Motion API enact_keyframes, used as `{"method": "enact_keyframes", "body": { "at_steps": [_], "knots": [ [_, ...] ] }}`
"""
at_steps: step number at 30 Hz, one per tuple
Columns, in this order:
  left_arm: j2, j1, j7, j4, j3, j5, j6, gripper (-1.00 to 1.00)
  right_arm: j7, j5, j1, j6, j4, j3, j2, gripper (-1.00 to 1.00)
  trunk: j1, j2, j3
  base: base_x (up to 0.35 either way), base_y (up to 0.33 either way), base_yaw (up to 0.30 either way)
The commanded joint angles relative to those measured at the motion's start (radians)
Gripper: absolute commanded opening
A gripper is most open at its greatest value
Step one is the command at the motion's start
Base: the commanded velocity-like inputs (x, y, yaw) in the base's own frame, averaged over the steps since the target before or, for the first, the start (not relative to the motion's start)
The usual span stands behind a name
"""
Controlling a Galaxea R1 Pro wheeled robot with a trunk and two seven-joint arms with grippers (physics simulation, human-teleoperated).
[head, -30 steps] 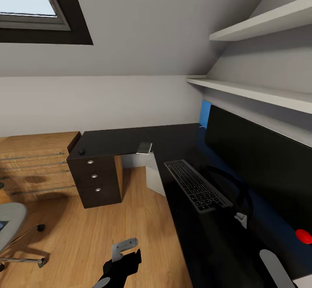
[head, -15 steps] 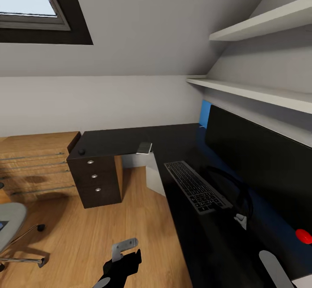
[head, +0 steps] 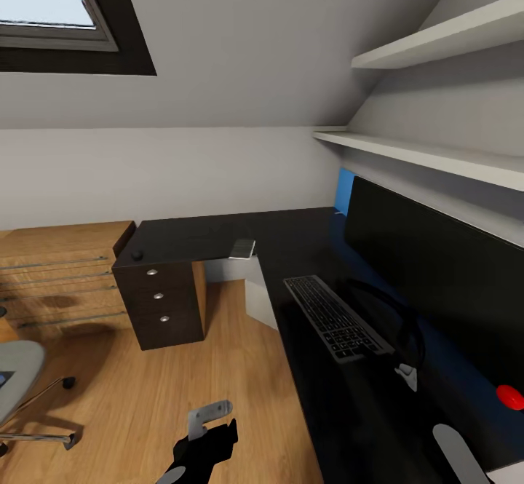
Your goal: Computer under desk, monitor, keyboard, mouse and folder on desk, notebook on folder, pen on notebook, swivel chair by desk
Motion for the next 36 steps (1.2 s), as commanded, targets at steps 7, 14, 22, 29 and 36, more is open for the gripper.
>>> {"method": "enact_keyframes", "body": {
  "at_steps": [7,14,22,29,36],
  "knots": [
    [0.001,-0.001,0.009,-0.001,-0.002,0.005,0.003,1.0,-0.003,0.109,-0.001,-0.074,0.005,0.003,0.001,-1.0,0.0,-0.001,-0.001,0.0,0.0,0.0],
    [0.001,-0.001,0.009,-0.001,-0.003,0.006,0.003,1.0,-0.022,0.121,-0.001,-0.078,0.005,0.003,0.001,-1.0,0.0,-0.001,-0.001,0.024,0.0,0.0],
    [0.001,-0.001,0.009,-0.001,-0.003,0.006,0.003,1.0,-0.032,0.12,-0.001,-0.072,0.005,0.003,0.0,-1.0,0.0,-0.001,-0.001,0.032,0.0,0.0],
    [0.001,-0.001,0.008,-0.001,-0.003,0.005,0.003,1.0,-0.036,0.119,-0.001,-0.07,0.005,0.003,0.0,1.0,0.0,-0.001,-0.001,0.0,0.0,0.0],
    [0.001,-0.001,0.008,-0.001,-0.003,0.006,0.003,1.0,-0.029,0.117,-0.001,-0.068,0.004,0.003,0.0,1.0,0.0,-0.001,-0.001,0.0,0.0,0.0]
  ]
}}
